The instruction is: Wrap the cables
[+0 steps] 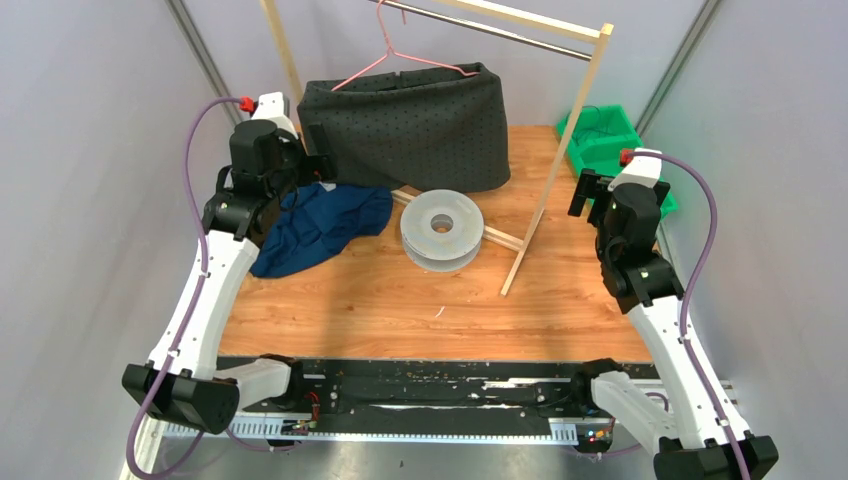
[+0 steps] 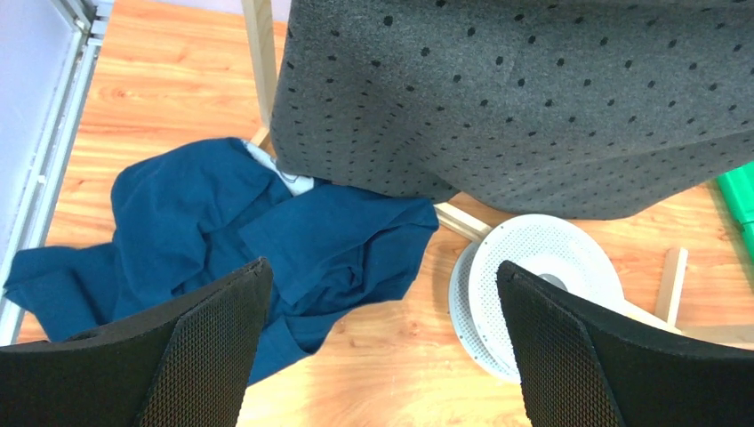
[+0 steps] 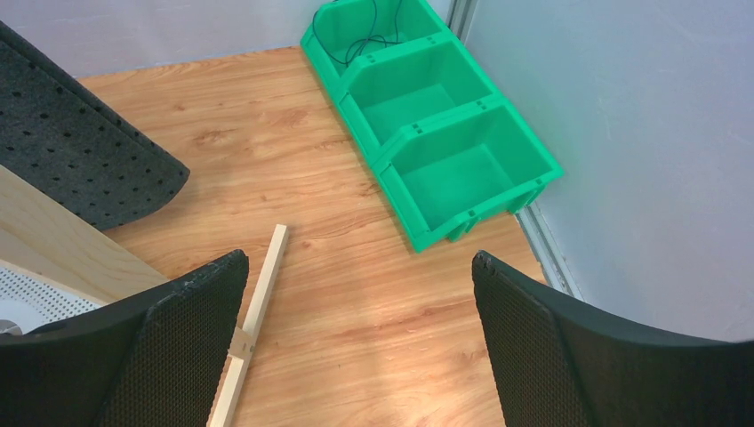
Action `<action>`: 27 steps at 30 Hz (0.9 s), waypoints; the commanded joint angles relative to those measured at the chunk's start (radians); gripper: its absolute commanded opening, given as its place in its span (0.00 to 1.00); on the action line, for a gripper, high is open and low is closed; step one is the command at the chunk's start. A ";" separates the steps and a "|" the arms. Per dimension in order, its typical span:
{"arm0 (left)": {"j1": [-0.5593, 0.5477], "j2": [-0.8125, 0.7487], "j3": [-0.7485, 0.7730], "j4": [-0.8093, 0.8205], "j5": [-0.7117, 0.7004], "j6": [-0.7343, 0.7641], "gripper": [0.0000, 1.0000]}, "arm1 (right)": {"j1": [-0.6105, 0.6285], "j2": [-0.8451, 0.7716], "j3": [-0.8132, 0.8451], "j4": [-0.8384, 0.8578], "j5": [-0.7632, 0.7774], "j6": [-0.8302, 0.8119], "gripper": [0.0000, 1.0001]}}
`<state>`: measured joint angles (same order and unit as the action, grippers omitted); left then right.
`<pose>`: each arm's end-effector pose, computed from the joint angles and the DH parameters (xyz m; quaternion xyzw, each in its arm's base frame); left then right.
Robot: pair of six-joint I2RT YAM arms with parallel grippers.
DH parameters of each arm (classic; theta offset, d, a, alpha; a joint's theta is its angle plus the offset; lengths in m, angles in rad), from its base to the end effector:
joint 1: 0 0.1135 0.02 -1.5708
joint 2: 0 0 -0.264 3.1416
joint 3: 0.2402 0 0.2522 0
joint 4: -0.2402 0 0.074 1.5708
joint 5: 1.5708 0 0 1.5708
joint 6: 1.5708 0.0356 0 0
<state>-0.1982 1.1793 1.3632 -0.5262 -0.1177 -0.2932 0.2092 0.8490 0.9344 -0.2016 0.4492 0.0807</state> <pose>0.2480 -0.0455 0.4246 -0.0726 0.8133 -0.0933 0.5698 0.1889 0.0243 0.3800 0.1010 0.7362 -0.0710 0.6654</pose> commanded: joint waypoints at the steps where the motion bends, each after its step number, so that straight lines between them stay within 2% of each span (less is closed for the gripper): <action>1: 0.003 0.000 0.005 -0.010 0.005 -0.007 1.00 | -0.011 -0.013 0.030 -0.017 0.015 0.007 0.98; 10: 0.003 -0.007 -0.001 -0.018 0.007 0.001 1.00 | -0.011 -0.023 0.042 -0.068 -0.009 0.003 1.00; 19: 0.002 -0.024 -0.052 0.012 0.159 0.026 1.00 | -0.012 -0.029 0.045 -0.096 -0.118 -0.014 1.00; 22: 0.002 -0.023 -0.042 0.014 0.201 0.035 1.00 | -0.012 -0.034 0.055 -0.156 -0.178 -0.016 1.00; 27: -0.002 -0.053 -0.029 0.011 0.297 0.069 1.00 | -0.012 -0.060 0.115 -0.359 -0.269 -0.005 1.00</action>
<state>-0.1982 1.1648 1.3170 -0.5240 0.0750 -0.2630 0.2085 0.8307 0.9924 -0.3862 0.2821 0.0769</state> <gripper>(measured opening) 0.996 0.999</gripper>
